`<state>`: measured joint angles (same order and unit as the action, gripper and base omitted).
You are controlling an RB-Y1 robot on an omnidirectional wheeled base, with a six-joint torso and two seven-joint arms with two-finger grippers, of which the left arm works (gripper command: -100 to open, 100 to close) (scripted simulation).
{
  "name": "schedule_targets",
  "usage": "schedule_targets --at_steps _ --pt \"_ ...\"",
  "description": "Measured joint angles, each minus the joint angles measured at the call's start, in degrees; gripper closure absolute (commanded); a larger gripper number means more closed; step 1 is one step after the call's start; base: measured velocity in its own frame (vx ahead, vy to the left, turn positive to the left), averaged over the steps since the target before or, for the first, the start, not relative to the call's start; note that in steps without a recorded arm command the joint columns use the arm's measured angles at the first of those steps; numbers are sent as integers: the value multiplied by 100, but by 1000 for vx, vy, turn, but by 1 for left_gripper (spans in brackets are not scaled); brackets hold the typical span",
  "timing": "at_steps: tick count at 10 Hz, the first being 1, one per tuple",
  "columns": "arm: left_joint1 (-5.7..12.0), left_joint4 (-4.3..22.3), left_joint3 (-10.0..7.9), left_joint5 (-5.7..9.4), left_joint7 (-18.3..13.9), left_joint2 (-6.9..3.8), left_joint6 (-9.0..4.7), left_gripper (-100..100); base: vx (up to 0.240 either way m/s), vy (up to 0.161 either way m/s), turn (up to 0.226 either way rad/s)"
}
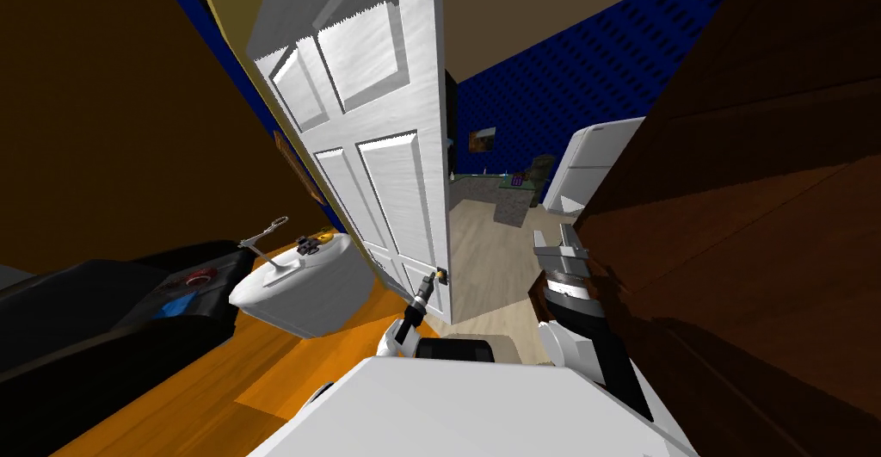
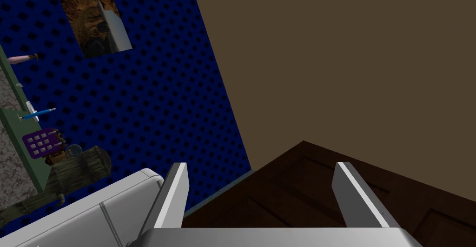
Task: Push the door open
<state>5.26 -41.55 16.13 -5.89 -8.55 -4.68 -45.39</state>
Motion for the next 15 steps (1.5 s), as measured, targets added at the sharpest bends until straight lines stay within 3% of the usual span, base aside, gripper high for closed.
schedule_targets --at_steps 7,15 --pt "-33 -122 61 3 -76 58 92 -100 -196 26 26" --pt "-22 -55 -19 33 2 76 29 -100 167 -65 -25"
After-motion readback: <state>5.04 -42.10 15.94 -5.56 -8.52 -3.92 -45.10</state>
